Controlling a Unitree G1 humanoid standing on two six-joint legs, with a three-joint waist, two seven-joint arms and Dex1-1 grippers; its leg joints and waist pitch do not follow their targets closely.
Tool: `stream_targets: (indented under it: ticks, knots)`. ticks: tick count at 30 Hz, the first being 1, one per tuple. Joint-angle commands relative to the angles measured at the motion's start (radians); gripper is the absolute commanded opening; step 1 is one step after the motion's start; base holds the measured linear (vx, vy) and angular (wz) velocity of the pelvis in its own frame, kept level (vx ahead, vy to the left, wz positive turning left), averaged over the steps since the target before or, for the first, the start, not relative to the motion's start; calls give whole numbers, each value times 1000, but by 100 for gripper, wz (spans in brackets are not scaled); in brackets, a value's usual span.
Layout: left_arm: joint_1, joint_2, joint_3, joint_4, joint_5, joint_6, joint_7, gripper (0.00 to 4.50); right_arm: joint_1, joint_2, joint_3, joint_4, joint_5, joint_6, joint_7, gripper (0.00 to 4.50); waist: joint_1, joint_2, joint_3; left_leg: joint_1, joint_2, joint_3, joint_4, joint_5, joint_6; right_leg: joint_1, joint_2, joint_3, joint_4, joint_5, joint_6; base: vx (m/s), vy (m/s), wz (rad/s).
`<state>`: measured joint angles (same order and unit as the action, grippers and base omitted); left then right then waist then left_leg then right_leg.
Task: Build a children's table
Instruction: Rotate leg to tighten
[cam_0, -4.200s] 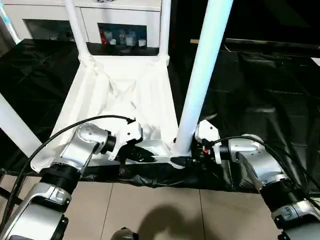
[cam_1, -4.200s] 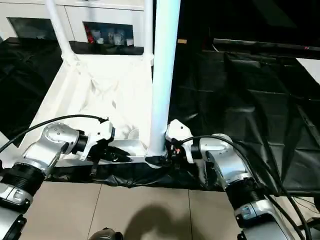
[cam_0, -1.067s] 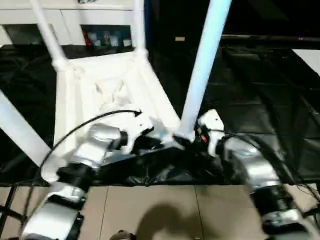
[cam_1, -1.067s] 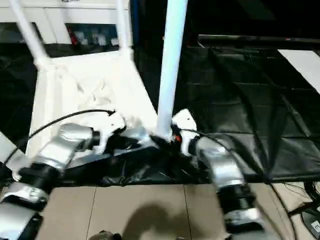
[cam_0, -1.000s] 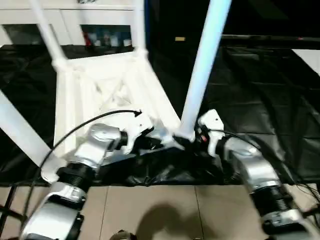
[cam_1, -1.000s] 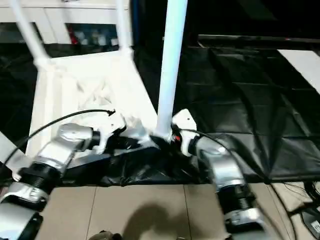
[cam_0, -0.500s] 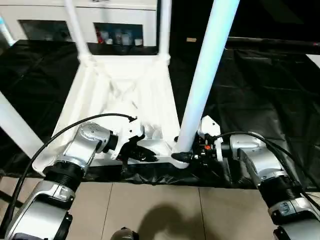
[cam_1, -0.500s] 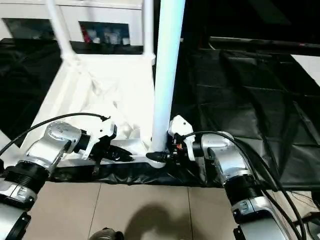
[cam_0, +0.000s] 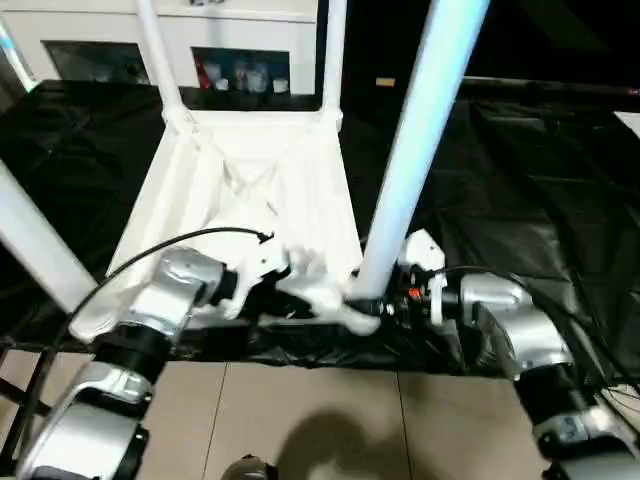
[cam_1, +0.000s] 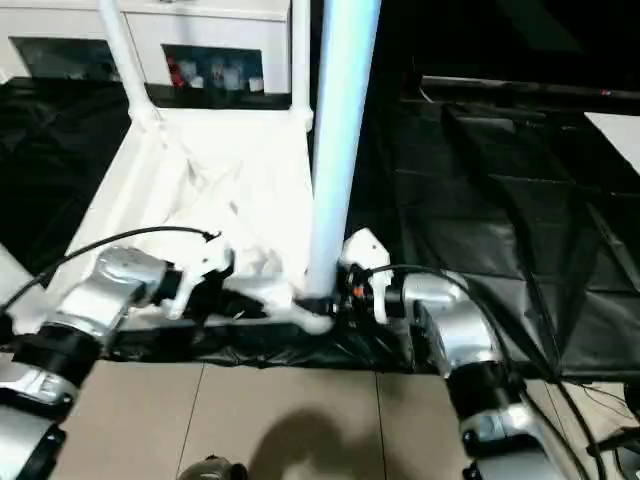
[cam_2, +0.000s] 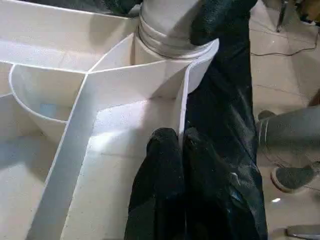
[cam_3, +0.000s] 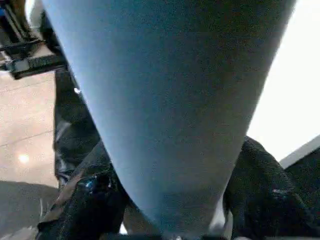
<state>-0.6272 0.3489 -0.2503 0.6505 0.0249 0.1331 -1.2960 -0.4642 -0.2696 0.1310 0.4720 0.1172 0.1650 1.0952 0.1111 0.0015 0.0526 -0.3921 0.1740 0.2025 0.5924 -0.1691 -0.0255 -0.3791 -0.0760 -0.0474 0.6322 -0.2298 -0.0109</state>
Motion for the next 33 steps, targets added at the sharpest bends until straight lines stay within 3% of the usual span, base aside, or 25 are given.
stream_targets:
  ticks: [1, 4, 5, 6, 8, 10, 14, 20, 25, 31, 33]
  knots:
    - [-47, -25, 27, -3, -12, 9, 69, 0, 23, 33, 66, -8, 4, 21, 36, 244, -5, -2, -60, 36, 72, -33, -76, -236, 7, 26, -87, 47, -86, -168, -227, 0, 0, 0]
    - [-52, -42, 39, -1, -5, 20, 125, 0, 31, 56, 45, -13, -5, 46, -46, 244, -6, -3, -61, 33, 72, -32, -76, -206, 13, 25, -84, 47, -79, -110, -230, 0, 0, 0]
    - [-50, -122, 38, -23, 18, 54, 255, 0, 19, 168, 2, 13, -30, 57, -278, 244, -16, 4, -56, 33, 74, -33, -83, -220, -1, 17, -83, 49, -80, -115, -237, 0, 0, 0]
    - [-49, -223, 29, -46, 45, 89, 398, 0, -14, 315, -38, 67, -75, 55, -577, 244, -22, 6, -58, 38, 73, -36, -87, -257, -35, 16, -88, 48, -83, -168, -234, 0, 0, 0]
    - [-48, -248, 21, -49, 51, 87, 419, 0, -29, 351, -32, 83, -90, 43, -628, 244, -30, 0, -59, 37, 69, -41, -89, -267, -58, 19, -91, 47, -86, -217, -221, 0, 0, 0]
    - [-48, -250, 19, -49, 51, 84, 418, 0, -30, 352, -28, 84, -92, 40, -626, 244, -38, 3, -60, 28, 62, -40, -85, -249, -35, 29, -89, 49, -93, -210, -187, 0, 0, 0]
    - [-41, -226, 12, -52, 39, 77, 380, 0, -14, 334, -18, 51, -98, 43, -598, 244, -40, 5, -62, 27, 59, -35, -77, -194, 15, 29, -82, 51, -89, -91, -197, 0, 0, 0]
    - [-29, -190, 37, -49, 68, 69, 395, 0, 14, 314, -53, 11, -72, 48, -577, 290, -46, 6, -62, 31, 62, -34, -79, -208, 20, 28, -79, 49, -87, -79, -215, 0, 0, 0]
    - [-21, -124, 22, -48, 72, 18, 326, 0, 35, 205, -22, -36, -84, 26, -450, 341, -47, 4, -62, 30, 62, -34, -77, -211, 25, 32, -79, 48, -86, -66, -216, 0, 0, 0]
    - [-8, -31, -9, -72, 65, -57, 173, 0, 36, 61, 0, -42, -86, -15, -252, 341, -47, 1, -61, 27, 63, -33, -73, -192, 45, 33, -80, 49, -82, -46, -233, 0, 0, 0]
    - [-1, -16, -8, -81, 47, -52, 135, 0, 37, 25, 12, -47, -80, -26, -188, 341, -45, 2, -61, 32, 67, -32, -73, -196, 43, 30, -79, 47, -81, -47, -246, 0, 0, 0]
